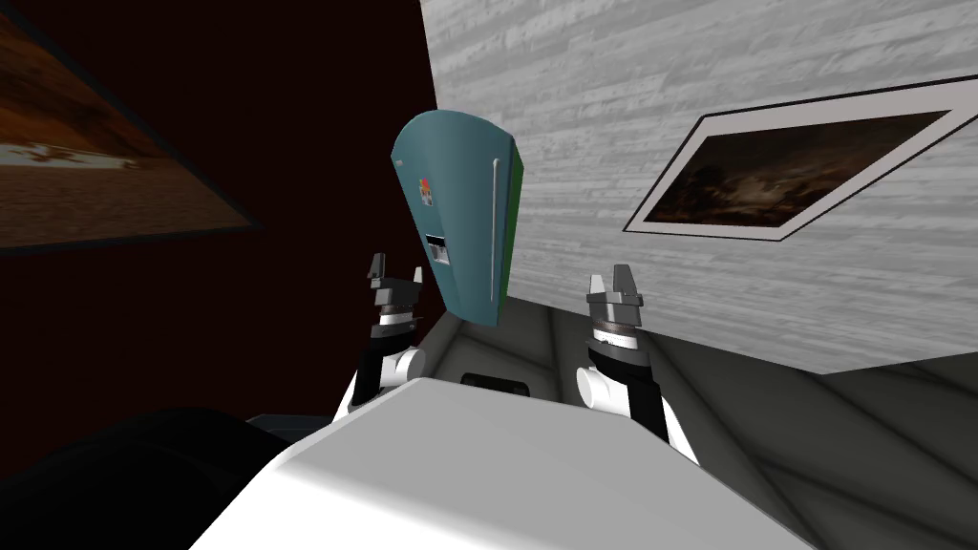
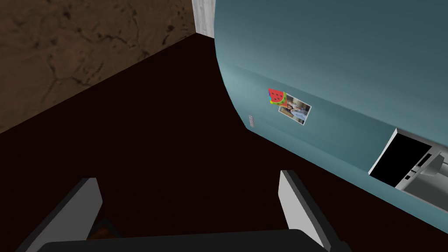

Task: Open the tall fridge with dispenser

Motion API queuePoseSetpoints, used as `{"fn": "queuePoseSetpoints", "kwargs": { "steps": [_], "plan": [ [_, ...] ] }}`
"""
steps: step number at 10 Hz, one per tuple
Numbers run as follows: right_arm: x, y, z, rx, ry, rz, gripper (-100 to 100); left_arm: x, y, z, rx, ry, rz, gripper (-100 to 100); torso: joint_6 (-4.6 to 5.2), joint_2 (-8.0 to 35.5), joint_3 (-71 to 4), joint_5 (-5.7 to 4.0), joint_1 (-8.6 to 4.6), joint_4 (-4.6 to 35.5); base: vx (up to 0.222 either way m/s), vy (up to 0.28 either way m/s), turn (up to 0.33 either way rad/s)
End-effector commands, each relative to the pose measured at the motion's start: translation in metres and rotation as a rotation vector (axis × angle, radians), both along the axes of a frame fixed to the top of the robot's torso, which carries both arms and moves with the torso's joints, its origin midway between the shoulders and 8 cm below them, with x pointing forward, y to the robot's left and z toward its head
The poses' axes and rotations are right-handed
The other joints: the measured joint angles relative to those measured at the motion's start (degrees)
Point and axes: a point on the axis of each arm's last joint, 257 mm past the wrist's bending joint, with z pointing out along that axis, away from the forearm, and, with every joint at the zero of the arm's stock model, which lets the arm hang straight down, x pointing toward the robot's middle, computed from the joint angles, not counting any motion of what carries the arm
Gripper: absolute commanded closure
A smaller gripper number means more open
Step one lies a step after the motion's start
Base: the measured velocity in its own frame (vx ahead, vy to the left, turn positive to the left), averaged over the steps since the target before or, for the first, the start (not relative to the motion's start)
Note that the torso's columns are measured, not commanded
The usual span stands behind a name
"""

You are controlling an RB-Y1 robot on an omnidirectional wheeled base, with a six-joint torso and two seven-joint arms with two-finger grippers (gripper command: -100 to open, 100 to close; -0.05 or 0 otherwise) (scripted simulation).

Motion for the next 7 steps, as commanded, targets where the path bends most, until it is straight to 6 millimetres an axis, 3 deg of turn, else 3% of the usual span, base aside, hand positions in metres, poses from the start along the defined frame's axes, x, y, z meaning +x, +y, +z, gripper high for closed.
{"fn": "queuePoseSetpoints", "kwargs": {
  "steps": [1,7],
  "plan": [
    [0.0,0.0,0.0,0.0,0.0,0.0,0,0.0,0.0,0.0,0.0,0.0,0.0,0,0.0,2.32,-4.67,0.0,0.0,2.35,0.0,0.0,0.0],
    [-0.0001,0.0,0.0001,0.0,0.0,0.0,0,-0.0001,0.0,0.0001,0.0,0.0,0.0,0,0.0,26.93,-53.81,0.0,0.0,26.91,0.0,0.0,0.0]
  ]
}}
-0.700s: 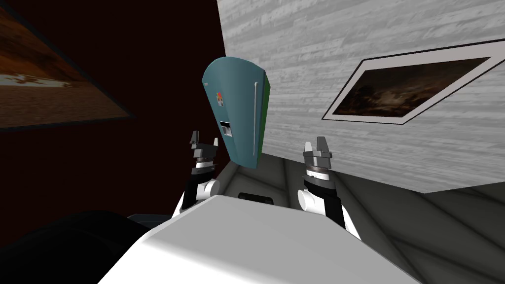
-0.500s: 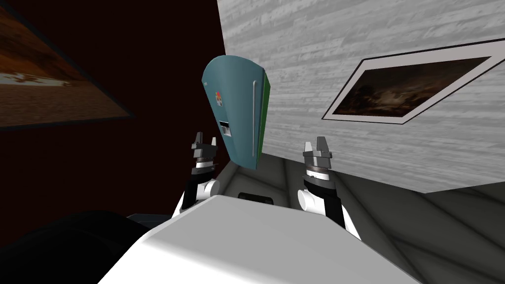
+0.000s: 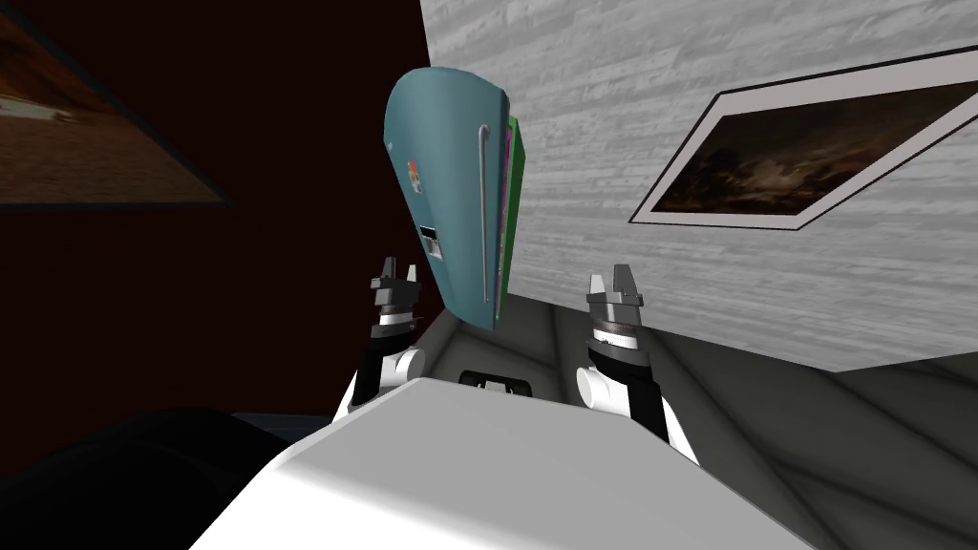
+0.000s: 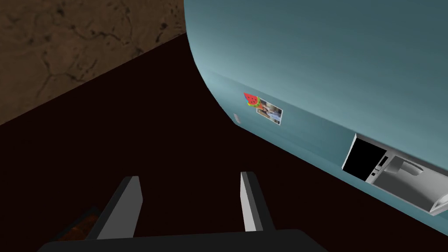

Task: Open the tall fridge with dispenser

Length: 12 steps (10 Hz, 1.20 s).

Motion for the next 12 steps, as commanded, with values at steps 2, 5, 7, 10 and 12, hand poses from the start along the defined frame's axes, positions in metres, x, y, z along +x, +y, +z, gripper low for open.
{"fn": "queuePoseSetpoints", "kwargs": {
  "steps": [2,5,7,10,12],
  "plan": [
    [0.0,0.0,0.0,0.0,0.0,0.0,0,0.0,0.0,0.0,0.0,0.0,0.0,0,0.0,8.46,-16.91,0.0,0.0,8.46,0.0,0.0,0.0],
    [0.0,0.0,0.0,0.0,0.001,0.0,0,0.013,-0.006,-0.009,0.055,0.044,-0.051,-100,0.0,15.1,-30.48,-0.02,-0.09,15.12,0.025,-0.035,0.021],
    [0.0,0.0,0.0,0.0,0.001,0.0,0,0.023,-0.005,-0.019,0.061,0.077,-0.072,-100,0.0,15.28,-30.79,-0.02,-0.05,15.33,0.049,-0.068,0.033],
    [0.0,0.0,0.0,0.0,0.001,0.0,0,0.041,0.004,-0.037,0.034,0.131,-0.089,-100,0.0,15.34,-30.77,0.0,0.0,15.36,0.062,-0.084,0.037],
    [0.0,0.0,0.0,0.0,0.001,0.0,0,0.053,0.012,-0.05,0.0,0.166,-0.095,-100,0.0,15.35,-30.75,-0.01,-0.04,15.37,0.074,-0.109,0.041]
  ]
}}
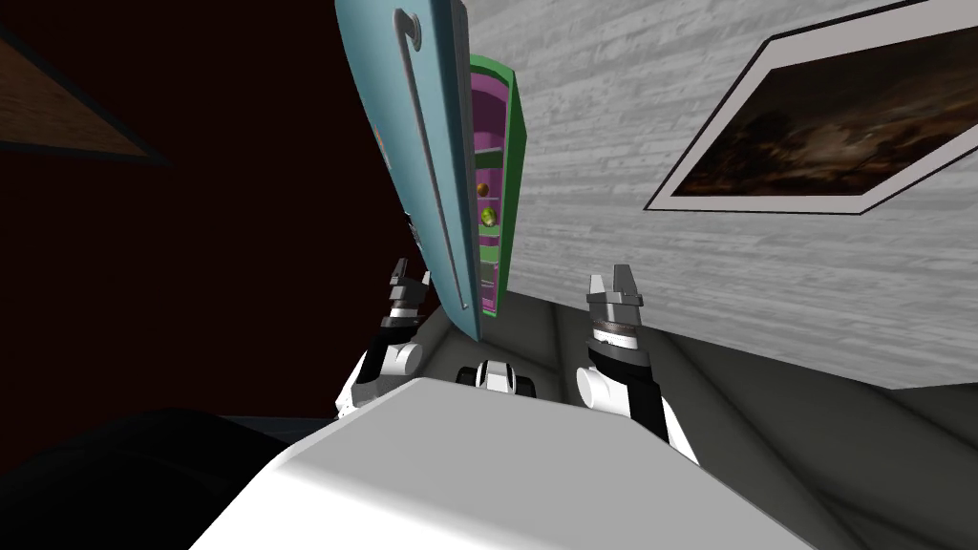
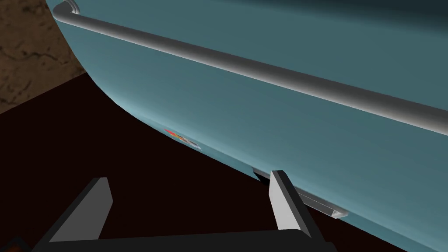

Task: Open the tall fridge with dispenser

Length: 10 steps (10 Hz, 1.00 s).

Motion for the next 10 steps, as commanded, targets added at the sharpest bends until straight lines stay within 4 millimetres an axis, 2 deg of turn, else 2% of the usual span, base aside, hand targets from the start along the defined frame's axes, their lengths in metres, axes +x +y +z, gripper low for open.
{"fn": "queuePoseSetpoints", "kwargs": {
  "steps": [1,10],
  "plan": [
    [0.0,0.0,0.0,0.0,0.0,0.0,0,0.015,0.012,-0.016,-0.046,0.051,-0.003,-100,0.0,-0.03,-0.02,-0.02,-0.05,-0.01,0.076,-0.104,0.045],
    [0.0,0.0,0.0,0.0,0.0,0.0,0,0.062,0.046,-0.081,-0.236,0.207,-0.005,-100,0.0,0.07,0.03,0.01,0.08,0.01,0.066,-0.103,0.041]
  ]
}}
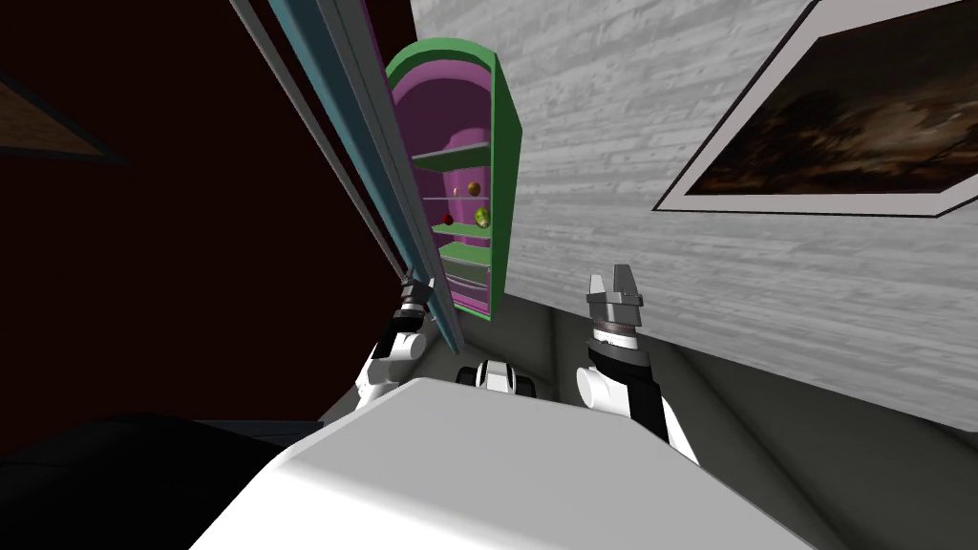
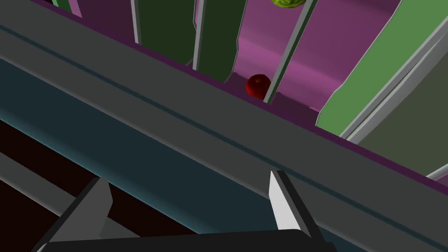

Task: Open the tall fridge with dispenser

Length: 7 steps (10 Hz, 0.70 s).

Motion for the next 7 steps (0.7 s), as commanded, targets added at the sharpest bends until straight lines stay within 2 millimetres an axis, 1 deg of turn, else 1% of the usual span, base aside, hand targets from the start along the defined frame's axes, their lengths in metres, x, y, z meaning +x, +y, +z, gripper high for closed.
{"fn": "queuePoseSetpoints", "kwargs": {
  "steps": [1,2,3,7],
  "plan": [
    [0.0,0.0,0.0,0.0,0.0,0.0,0,0.011,0.008,-0.017,-0.047,0.038,-0.002,-100,-0.01,0.04,0.03,0.02,0.06,0.02,0.046,-0.087,0.039],
    [0.0,0.0,0.0,0.0,0.0,0.0,0,0.015,0.01,-0.023,-0.063,0.052,-0.003,-100,-0.01,-0.01,0.0,0.02,0.04,0.0,0.058,-0.088,0.033],
    [0.0,0.0,0.0,0.0,0.0,0.0,0,0.023,0.016,-0.034,-0.094,0.08,-0.006,-100,0.0,-0.1,-0.05,0.0,-0.02,-0.02,0.072,-0.118,0.052],
    [0.0,0.0,0.0,0.0,0.0,0.0,0,0.039,0.028,-0.058,-0.149,0.144,-0.014,-100,0.0,-0.03,-0.01,0.02,0.04,-0.01,0.063,-0.1,0.041]
  ]
}}
